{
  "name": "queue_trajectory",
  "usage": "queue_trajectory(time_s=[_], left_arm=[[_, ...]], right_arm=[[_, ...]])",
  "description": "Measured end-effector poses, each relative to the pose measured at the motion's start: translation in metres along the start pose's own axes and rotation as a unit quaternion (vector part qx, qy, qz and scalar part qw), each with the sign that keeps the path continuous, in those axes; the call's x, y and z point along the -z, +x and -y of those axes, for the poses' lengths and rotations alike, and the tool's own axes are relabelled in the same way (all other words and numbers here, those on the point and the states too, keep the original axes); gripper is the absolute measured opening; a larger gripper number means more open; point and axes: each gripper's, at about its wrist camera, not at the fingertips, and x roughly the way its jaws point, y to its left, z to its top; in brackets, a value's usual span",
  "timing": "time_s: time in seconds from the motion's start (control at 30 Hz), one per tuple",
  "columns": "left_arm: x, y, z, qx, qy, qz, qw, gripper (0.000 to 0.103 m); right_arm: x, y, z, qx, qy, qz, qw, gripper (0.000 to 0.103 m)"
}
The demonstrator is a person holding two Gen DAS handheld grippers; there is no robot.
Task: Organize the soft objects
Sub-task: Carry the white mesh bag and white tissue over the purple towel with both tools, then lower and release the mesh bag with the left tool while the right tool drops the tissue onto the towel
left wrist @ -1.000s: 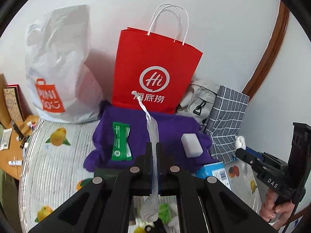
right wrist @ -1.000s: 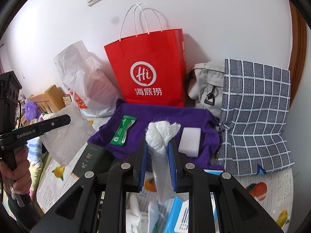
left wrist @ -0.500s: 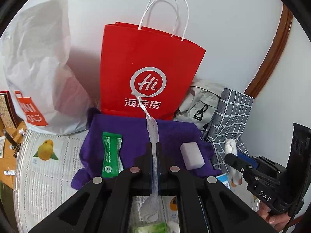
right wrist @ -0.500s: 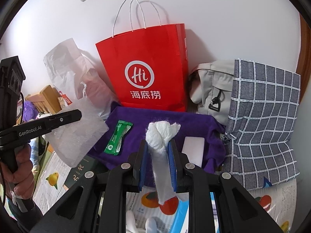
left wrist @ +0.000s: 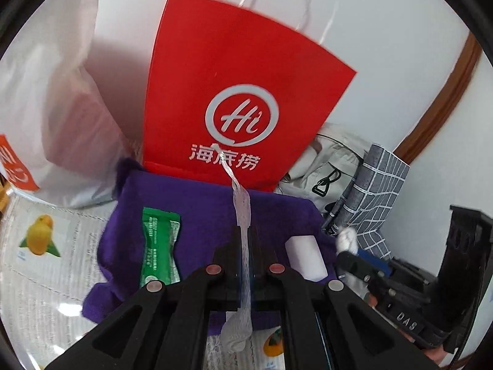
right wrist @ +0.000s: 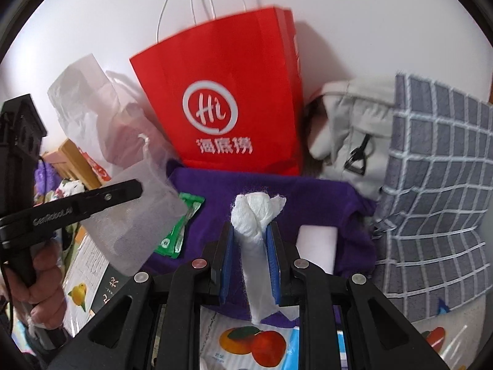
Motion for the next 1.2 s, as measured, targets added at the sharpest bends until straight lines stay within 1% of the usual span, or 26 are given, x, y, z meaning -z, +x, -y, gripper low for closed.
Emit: queue_trajectory(time_s=[0.1, 0.2, 0.3, 0.47, 0.57, 0.7, 0.77, 0.83, 0.93, 0.97, 1.0, 1.03, 1.07, 1.1, 1.17, 1.2], left_arm=[[-0.001, 0.018, -0.006, 0.003, -0.009, -0.017, 0.9998, 0.003], [-0.002, 0.03, -0.013, 0.016, -0.013, -0.031, 0.9993, 0.003], [0.0, 0.043, -0.024, 0.014, -0.023, -0.051, 0.9983, 0.003], [0.005, 0.068, -0.04, 0.012, -0.055, -0.09, 0.9943, 0.003], [0.009, 0.075, -0.044, 0.02, -0.069, -0.1, 0.9924, 0.003], [0.011, 0.079, -0.044, 0.022, -0.065, -0.109, 0.9917, 0.003], [0.01, 0.081, -0.044, 0.017, -0.063, -0.115, 0.9912, 0.003], [0.011, 0.083, -0.044, 0.005, -0.061, -0.125, 0.9902, 0.003], [0.011, 0.086, -0.047, -0.014, -0.059, -0.131, 0.9895, 0.005], [0.012, 0.086, -0.049, -0.018, -0.059, -0.133, 0.9891, 0.008], [0.011, 0.086, -0.05, -0.021, -0.059, -0.134, 0.989, 0.014], [0.011, 0.086, -0.051, -0.022, -0.058, -0.133, 0.9892, 0.018], [0.011, 0.084, -0.053, -0.023, -0.057, -0.13, 0.9896, 0.026], [0.011, 0.084, -0.053, -0.026, -0.055, -0.127, 0.99, 0.031], [0.01, 0.081, -0.052, -0.036, -0.047, -0.12, 0.991, 0.034], [0.009, 0.079, -0.051, -0.044, -0.041, -0.116, 0.9914, 0.037]], right_arm=[[0.005, 0.021, 0.003, 0.005, -0.005, -0.02, 1.0, 0.021], [0.01, 0.043, 0.007, -0.003, 0.004, -0.045, 0.999, 0.021], [0.014, 0.059, 0.008, -0.007, 0.012, -0.063, 0.998, 0.021], [0.018, 0.075, 0.002, -0.019, 0.017, -0.073, 0.997, 0.021], [0.018, 0.08, 0.003, 0.0, 0.028, -0.064, 0.998, 0.021], [0.018, 0.084, 0.005, 0.013, 0.029, -0.067, 0.997, 0.021], [0.017, 0.087, 0.006, 0.016, 0.035, -0.067, 0.997, 0.022], [0.018, 0.089, 0.008, 0.019, 0.038, -0.071, 0.997, 0.023], [0.02, 0.094, 0.011, 0.019, 0.044, -0.079, 0.996, 0.023], [0.019, 0.096, 0.011, 0.018, 0.045, -0.081, 0.996, 0.023], [0.019, 0.097, 0.011, 0.017, 0.046, -0.082, 0.995, 0.025], [0.018, 0.097, 0.01, 0.017, 0.044, -0.083, 0.995, 0.029], [0.018, 0.096, 0.009, 0.02, 0.041, -0.081, 0.996, 0.034], [0.018, 0.095, 0.01, 0.022, 0.039, -0.079, 0.996, 0.037], [0.017, 0.093, 0.007, 0.023, 0.035, -0.075, 0.996, 0.051], [0.017, 0.091, 0.007, 0.023, 0.034, -0.073, 0.997, 0.053]])
